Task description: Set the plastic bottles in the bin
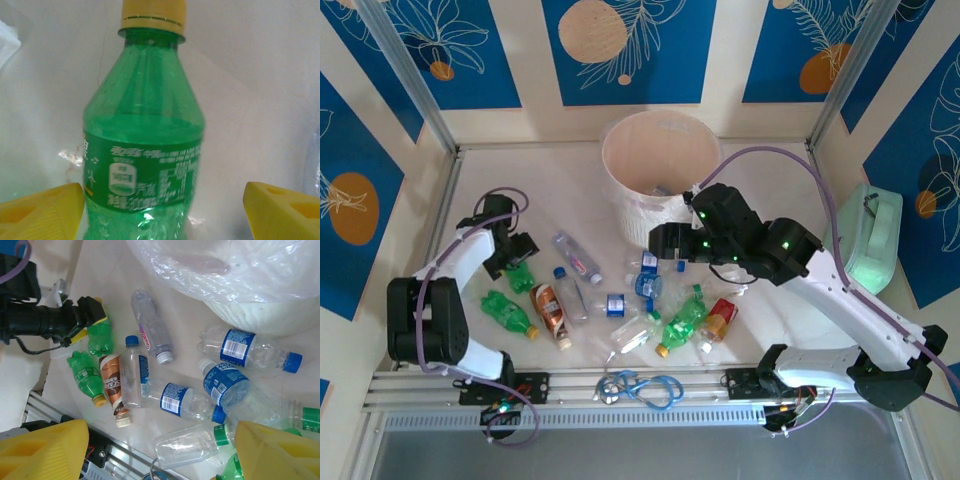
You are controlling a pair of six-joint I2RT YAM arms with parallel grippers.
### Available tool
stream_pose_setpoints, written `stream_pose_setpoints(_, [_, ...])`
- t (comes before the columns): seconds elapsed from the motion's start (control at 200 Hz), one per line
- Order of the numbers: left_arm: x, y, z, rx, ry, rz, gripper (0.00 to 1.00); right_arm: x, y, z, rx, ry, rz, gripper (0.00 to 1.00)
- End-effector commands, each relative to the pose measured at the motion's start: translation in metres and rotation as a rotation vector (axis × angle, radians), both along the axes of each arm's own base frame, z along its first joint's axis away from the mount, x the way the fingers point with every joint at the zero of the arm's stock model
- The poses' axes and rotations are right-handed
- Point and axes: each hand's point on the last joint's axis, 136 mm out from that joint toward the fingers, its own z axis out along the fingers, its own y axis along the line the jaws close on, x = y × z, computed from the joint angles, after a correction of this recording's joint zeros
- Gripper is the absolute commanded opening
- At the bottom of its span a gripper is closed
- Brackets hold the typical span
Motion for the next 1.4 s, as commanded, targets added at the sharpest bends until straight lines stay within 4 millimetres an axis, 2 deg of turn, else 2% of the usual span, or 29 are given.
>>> stream_pose_setpoints(0.0, [0.006, 0.003, -0.006, 0.000, 0.003, 0.005, 0.81, -0.004, 0.006, 0.003, 0.039, 0.015, 0.006, 0.77])
stream_pose_setpoints(0.44, [0.012, 0.007, -0.033, 0.021, 0.063, 0.012, 0.77, 0.002, 0.021, -0.003, 0.037, 0.046, 0.020, 0.76])
stream_pose_setpoints(0.85, [0.019, 0.009, -0.025, 0.036, 0.034, -0.006, 0.69, 0.000, 0.022, -0.002, 0.038, 0.047, 0.014, 0.73])
stream_pose_setpoints(1.025, [0.024, 0.003, -0.014, 0.003, -0.003, -0.002, 0.65, -0.001, 0.023, 0.002, 0.043, 0.040, 0.019, 0.72])
stream_pose_setpoints(1.25, [0.032, -0.006, 0.017, -0.055, -0.090, -0.003, 0.58, -0.004, 0.029, 0.008, 0.052, 0.030, 0.034, 0.72])
stream_pose_setpoints(1.396, [0.034, -0.012, 0.041, -0.095, -0.147, -0.001, 0.57, -0.005, 0.035, 0.011, 0.057, 0.021, 0.046, 0.71])
